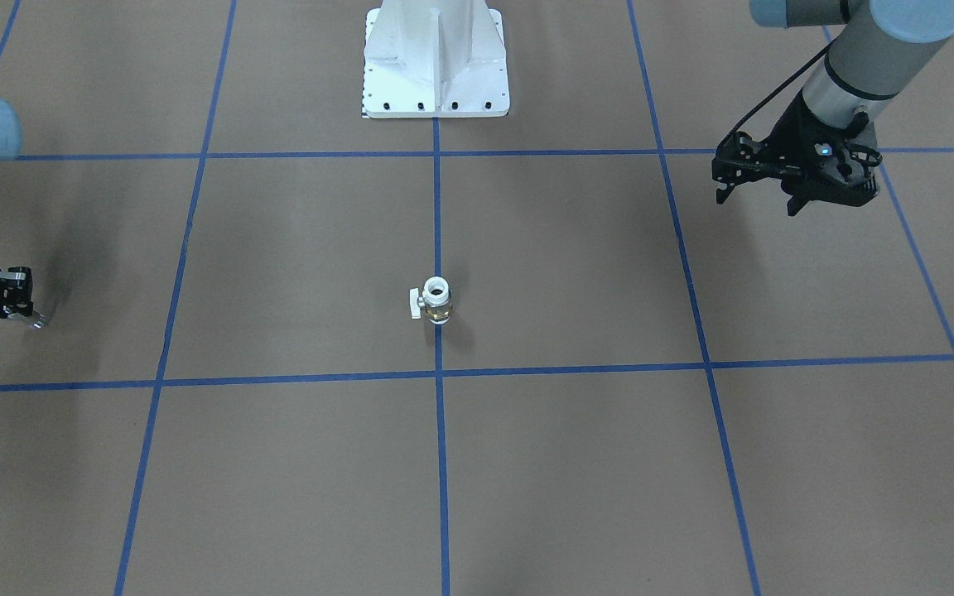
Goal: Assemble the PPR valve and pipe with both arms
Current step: 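Carry the chrome fitting with the right gripper over the valve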
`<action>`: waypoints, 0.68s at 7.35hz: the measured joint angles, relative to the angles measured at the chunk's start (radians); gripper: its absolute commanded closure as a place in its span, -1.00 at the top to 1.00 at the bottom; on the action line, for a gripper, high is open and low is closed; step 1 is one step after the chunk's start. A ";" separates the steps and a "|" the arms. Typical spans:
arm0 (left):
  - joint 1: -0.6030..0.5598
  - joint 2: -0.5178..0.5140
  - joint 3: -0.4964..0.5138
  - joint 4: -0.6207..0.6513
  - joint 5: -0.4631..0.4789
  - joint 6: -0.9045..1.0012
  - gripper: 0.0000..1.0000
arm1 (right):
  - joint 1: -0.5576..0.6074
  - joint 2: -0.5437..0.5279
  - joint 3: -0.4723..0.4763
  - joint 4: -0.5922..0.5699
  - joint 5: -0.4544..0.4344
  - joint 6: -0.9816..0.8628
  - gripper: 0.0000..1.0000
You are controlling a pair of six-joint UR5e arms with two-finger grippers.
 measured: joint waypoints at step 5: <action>-0.001 0.003 0.005 0.000 0.001 0.002 0.98 | -0.035 0.242 0.099 -0.220 0.004 0.188 -1.00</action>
